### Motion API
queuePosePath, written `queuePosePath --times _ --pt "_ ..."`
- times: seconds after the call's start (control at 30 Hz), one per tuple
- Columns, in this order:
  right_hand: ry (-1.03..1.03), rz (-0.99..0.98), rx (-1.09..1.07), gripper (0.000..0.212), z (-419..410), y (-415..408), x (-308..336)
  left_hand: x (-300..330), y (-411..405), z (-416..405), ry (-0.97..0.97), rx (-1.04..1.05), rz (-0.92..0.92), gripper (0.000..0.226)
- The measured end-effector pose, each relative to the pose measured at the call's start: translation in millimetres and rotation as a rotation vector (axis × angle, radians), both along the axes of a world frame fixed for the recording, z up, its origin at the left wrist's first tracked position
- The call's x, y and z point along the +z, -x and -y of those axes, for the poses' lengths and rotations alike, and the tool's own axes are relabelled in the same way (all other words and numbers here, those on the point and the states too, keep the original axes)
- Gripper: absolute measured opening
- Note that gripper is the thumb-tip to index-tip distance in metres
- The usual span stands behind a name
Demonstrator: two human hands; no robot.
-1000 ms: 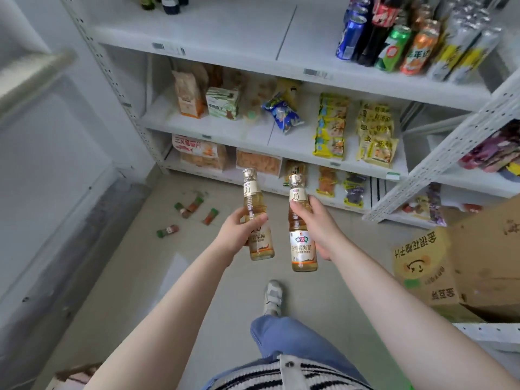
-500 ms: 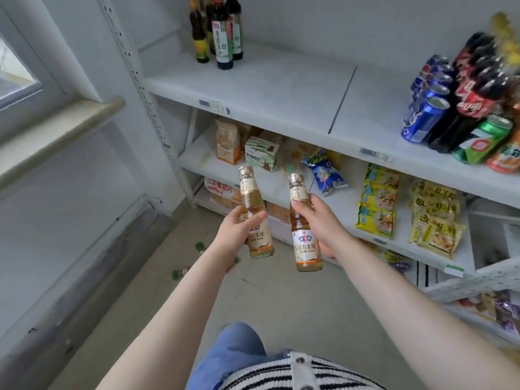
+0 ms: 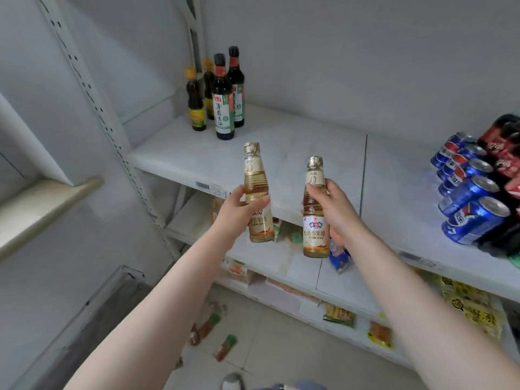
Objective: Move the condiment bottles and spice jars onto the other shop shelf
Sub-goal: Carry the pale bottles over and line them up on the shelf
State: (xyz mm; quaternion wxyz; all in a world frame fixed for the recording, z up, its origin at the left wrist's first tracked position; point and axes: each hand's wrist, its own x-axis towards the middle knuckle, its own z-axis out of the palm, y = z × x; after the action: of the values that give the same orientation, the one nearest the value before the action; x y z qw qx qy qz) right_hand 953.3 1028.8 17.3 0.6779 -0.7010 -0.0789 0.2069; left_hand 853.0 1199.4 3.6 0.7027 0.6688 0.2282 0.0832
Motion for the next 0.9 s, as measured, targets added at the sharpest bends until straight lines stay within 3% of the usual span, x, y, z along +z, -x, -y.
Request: queuePosePath --times 0.37,0.63,0.9 --pt "0.021 0.226 0.026 0.026 -89.3 -144.8 15.0 4.9 -136.1 -68.2 -0.151 0.07 0.013 0.048" --pt "-0.014 0.366 0.112 0.038 -124.6 -206.6 -6.4 -20.1 -179.6 -102.4 -0.255 0.215 0.022 0.059" --pt "-0.015 0.422 0.172 0.046 -139.7 -243.6 -24.5 -23.5 -201.6 -115.9 -0.208 0.222 0.039 0.062"
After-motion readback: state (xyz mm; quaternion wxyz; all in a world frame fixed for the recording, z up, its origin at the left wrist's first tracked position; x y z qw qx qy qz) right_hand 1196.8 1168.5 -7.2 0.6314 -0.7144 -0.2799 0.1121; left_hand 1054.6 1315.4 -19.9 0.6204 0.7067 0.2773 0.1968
